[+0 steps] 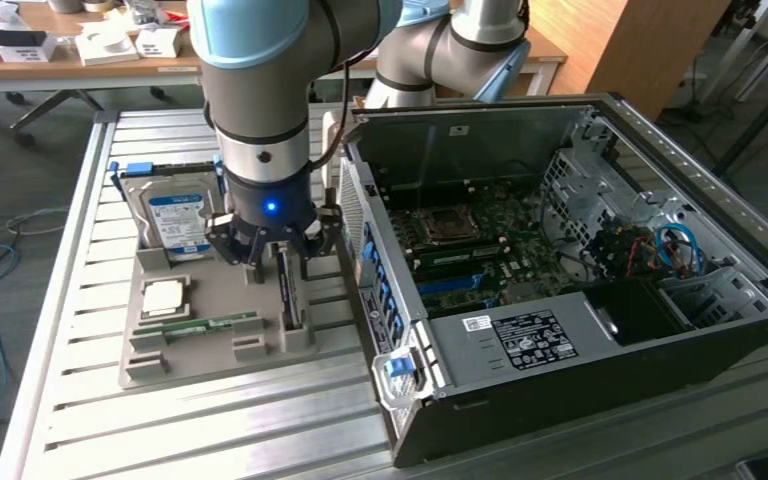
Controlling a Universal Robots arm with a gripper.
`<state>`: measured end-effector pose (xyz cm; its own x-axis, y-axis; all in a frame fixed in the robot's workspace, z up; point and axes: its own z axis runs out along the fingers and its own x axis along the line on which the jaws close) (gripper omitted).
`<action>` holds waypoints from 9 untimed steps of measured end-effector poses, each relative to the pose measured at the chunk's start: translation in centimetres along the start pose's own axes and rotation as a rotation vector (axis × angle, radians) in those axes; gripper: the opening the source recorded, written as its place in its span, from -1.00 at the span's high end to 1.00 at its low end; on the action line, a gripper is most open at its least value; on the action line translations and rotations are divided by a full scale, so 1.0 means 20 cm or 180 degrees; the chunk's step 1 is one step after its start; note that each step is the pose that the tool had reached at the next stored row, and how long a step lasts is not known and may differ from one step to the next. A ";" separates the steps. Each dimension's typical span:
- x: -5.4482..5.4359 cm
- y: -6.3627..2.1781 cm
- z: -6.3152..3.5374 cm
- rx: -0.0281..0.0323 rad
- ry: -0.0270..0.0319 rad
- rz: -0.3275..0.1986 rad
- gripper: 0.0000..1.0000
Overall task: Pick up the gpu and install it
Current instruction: 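Pick up the gpu and move the gpu toward the slot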
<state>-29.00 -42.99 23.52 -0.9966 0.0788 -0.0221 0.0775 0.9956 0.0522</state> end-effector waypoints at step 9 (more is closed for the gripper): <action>0.00 0.000 0.000 0.0001 0.0000 0.0000 -0.09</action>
<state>-29.00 -42.99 23.52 -0.9967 0.0787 -0.0220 0.0775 0.9956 0.0520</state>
